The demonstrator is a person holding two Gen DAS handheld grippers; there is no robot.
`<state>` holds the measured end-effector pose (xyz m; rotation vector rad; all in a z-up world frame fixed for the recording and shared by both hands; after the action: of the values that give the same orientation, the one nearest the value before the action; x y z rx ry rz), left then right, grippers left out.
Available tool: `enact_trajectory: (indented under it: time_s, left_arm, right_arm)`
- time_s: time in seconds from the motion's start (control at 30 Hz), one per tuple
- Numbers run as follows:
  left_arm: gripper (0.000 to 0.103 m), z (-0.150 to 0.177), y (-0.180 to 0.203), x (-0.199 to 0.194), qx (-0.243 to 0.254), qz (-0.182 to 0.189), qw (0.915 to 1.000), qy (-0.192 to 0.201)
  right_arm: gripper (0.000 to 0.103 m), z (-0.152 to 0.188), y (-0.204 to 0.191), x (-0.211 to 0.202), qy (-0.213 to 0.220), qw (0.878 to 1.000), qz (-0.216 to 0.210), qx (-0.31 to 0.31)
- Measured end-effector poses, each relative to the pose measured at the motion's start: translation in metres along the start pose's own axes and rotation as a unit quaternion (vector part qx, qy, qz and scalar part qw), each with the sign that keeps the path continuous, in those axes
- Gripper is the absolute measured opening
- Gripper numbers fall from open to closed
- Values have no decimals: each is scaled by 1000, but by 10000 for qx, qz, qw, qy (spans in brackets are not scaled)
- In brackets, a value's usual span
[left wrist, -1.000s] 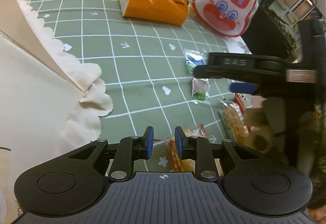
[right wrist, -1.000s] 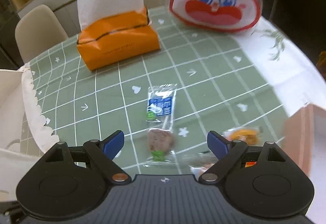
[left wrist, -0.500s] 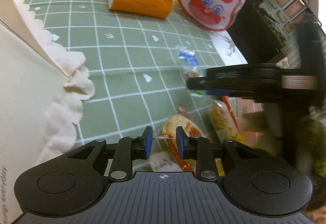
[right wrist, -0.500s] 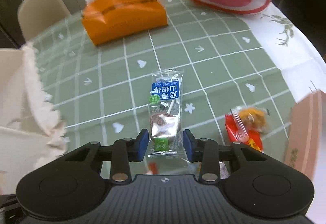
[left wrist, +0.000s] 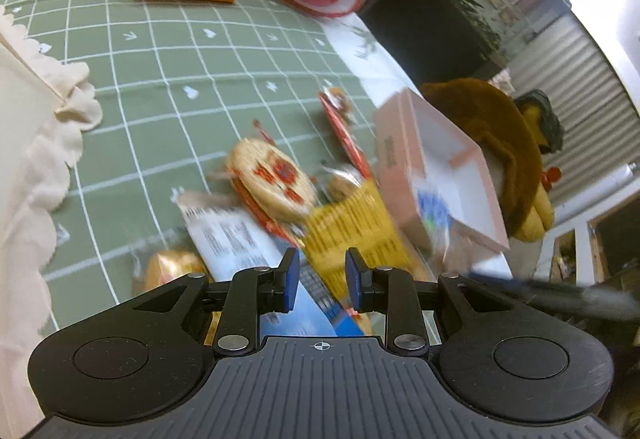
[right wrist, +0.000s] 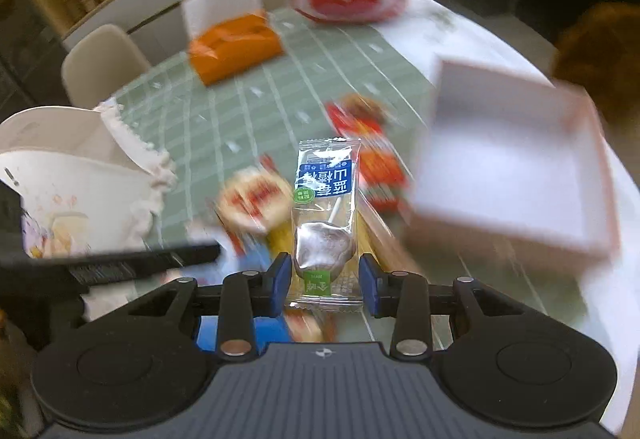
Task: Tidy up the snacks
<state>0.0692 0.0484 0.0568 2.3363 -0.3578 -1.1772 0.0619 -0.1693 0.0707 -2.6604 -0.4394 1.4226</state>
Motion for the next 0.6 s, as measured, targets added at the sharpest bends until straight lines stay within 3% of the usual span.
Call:
enact_trajectory:
  time_s: [0.1, 0.27, 0.37, 0.5, 0.6]
  left_arm:
    - [29, 11, 8, -9, 136, -69, 9999, -13]
    - [29, 22, 3, -25, 233, -486, 9985, 136]
    - [29, 21, -17, -30, 27, -710, 9971, 260]
    - [29, 20, -52, -27, -398, -1123, 9923, 329]
    - [31, 23, -62, -17, -426, -1299, 9902, 281]
  right_arm:
    - [37, 35, 21, 0, -97, 9993, 228, 280]
    - [38, 75, 58, 4, -88, 9943, 557, 908]
    - [61, 88, 71, 4, -104, 9908, 525, 1245]
    - [63, 99, 73, 2, -111, 9892, 515, 1365]
    - [63, 103, 71, 3, -164, 9896, 530, 1331]
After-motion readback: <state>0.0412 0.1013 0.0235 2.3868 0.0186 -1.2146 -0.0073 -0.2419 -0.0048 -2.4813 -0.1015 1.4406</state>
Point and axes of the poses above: each gripper's, at about its wrist camera, not at the fingertips, and x roughly the way its jaws point, y to its right, z to its underside, the point moved 6 cm from there along x, roughly the way its jaws point, and after that the axes turned 6 degrees about y, right-handed, at the moved point
